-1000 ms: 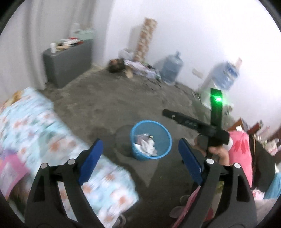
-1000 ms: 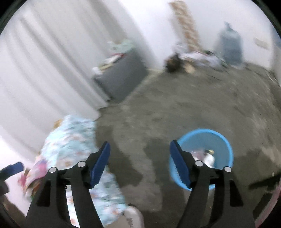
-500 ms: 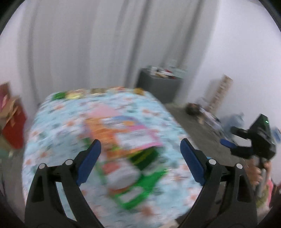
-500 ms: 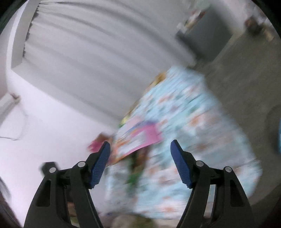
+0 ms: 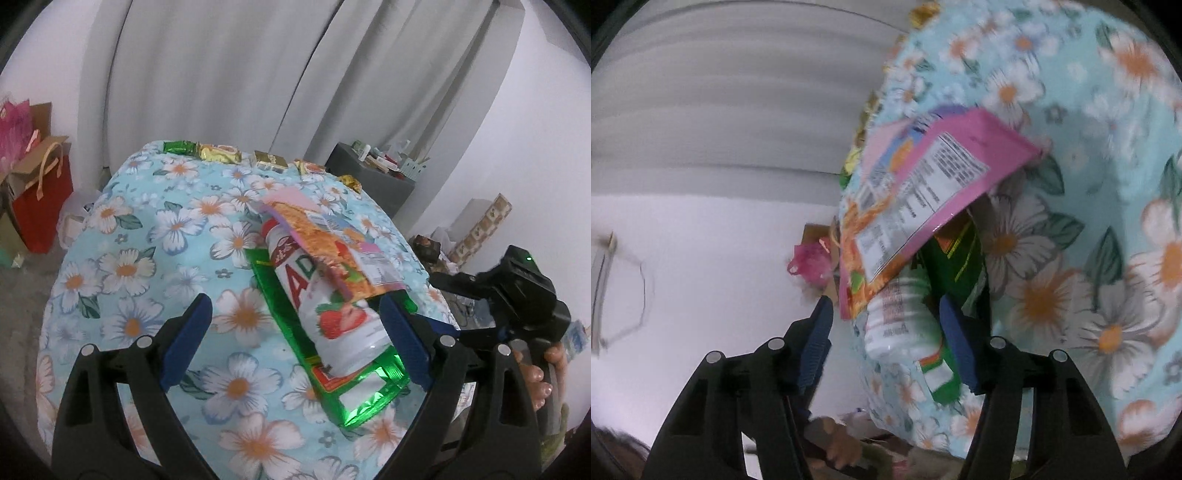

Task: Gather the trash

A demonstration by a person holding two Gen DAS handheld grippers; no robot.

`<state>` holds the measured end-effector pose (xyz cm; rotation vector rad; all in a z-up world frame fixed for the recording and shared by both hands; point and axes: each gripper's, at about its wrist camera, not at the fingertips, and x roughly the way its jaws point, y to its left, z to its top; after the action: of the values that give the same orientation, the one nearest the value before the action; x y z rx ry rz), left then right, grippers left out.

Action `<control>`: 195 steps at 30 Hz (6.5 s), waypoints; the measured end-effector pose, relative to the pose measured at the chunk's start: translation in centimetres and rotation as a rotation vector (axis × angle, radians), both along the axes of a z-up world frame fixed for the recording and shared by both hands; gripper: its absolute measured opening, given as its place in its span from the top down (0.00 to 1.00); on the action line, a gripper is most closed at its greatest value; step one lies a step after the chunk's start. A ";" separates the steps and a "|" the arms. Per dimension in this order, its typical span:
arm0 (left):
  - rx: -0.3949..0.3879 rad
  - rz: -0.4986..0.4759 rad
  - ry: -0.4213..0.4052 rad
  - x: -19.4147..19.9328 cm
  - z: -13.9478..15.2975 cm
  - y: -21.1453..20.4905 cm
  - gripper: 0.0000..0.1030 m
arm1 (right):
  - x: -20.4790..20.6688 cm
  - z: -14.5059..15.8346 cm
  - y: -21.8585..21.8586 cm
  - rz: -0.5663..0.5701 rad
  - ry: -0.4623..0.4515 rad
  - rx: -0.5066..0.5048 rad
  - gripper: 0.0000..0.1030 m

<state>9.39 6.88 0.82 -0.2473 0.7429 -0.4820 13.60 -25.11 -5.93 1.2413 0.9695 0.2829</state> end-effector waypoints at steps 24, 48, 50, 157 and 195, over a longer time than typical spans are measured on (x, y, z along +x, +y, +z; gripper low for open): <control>-0.297 -0.026 0.112 13.2 -0.3 2.9 0.22 | 1.7 -3.8 -3.8 -0.186 0.032 0.224 0.92; -0.466 0.024 0.565 21.5 -8.4 -2.3 0.62 | -5.2 -5.5 -12.4 -0.324 -0.040 0.359 0.95; -0.474 0.025 0.573 21.6 -8.7 -2.4 0.65 | -5.3 -5.7 -12.5 -0.324 -0.039 0.368 0.95; -0.354 -0.582 0.322 5.1 6.3 -25.6 0.84 | -31.9 2.6 -28.7 -0.838 -0.268 0.120 0.95; 0.308 -0.736 0.537 -4.8 -14.2 -61.8 0.35 | -35.0 -17.2 -40.0 -0.812 0.487 -0.605 0.58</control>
<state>4.60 -54.95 -13.39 0.2144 1.4297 -1.0039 -21.38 -65.07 -23.10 1.0427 0.7822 -0.9232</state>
